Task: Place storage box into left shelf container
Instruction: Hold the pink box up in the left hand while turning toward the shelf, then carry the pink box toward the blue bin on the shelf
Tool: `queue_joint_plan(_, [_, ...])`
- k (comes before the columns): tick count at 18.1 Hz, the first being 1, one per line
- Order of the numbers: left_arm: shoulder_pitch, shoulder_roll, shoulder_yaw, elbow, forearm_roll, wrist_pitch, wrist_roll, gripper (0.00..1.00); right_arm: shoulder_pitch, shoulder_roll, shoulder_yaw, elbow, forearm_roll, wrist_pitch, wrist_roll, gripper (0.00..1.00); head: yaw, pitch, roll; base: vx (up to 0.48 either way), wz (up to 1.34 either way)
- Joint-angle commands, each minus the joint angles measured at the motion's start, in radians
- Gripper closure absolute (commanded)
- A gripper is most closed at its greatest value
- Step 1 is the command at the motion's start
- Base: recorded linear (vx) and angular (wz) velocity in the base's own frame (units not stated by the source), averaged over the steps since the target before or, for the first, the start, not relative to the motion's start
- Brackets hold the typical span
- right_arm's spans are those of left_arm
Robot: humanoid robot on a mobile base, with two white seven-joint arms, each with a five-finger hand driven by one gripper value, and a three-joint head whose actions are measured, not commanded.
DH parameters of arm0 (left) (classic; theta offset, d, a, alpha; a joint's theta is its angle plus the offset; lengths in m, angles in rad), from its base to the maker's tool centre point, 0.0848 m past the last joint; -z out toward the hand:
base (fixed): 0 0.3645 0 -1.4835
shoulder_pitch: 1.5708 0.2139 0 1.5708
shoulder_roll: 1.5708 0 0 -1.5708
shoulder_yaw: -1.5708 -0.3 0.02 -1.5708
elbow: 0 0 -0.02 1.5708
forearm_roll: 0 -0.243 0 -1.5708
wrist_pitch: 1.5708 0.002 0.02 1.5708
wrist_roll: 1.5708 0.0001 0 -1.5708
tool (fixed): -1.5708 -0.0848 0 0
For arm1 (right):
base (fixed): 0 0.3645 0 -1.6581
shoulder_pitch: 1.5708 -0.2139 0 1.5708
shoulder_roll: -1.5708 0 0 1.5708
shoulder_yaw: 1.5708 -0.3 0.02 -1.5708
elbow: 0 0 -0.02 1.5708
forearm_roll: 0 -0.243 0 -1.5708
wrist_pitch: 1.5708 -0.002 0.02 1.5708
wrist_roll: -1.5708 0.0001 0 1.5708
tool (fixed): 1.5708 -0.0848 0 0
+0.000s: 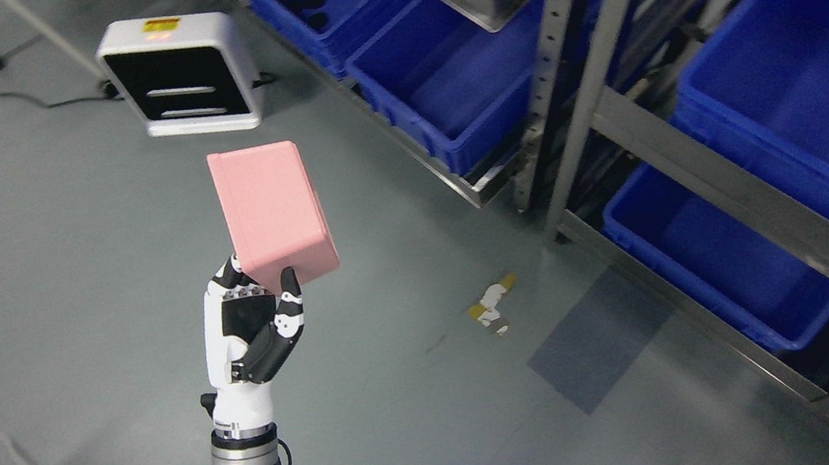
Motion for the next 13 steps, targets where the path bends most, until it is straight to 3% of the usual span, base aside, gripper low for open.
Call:
queue_joint_plan(1, [0.047,0.017,-0.058,0.148,-0.036,-0.056,0.000,0.95,-0.003,-0.017,0.000,-0.017,-0.021,0.000,0.004,0.00,0.0000,0.000,0.000,0.225,-1.00])
queue_joint_plan(7, [0.059,0.017,-0.102,0.332,-0.036,-0.070,0.000,0.95,-0.005,-0.017,0.000,-0.017,-0.021,0.000,0.005,0.00,0.0000,0.000,0.000,0.201,-0.93])
queue_joint_plan(13, [0.016,0.017,-0.104,0.326,-0.036,-0.071,0.000,0.95,-0.003,-0.017,0.000,-0.017,-0.021,0.000,0.005,0.00,0.0000,0.000,0.000,0.120,-0.72])
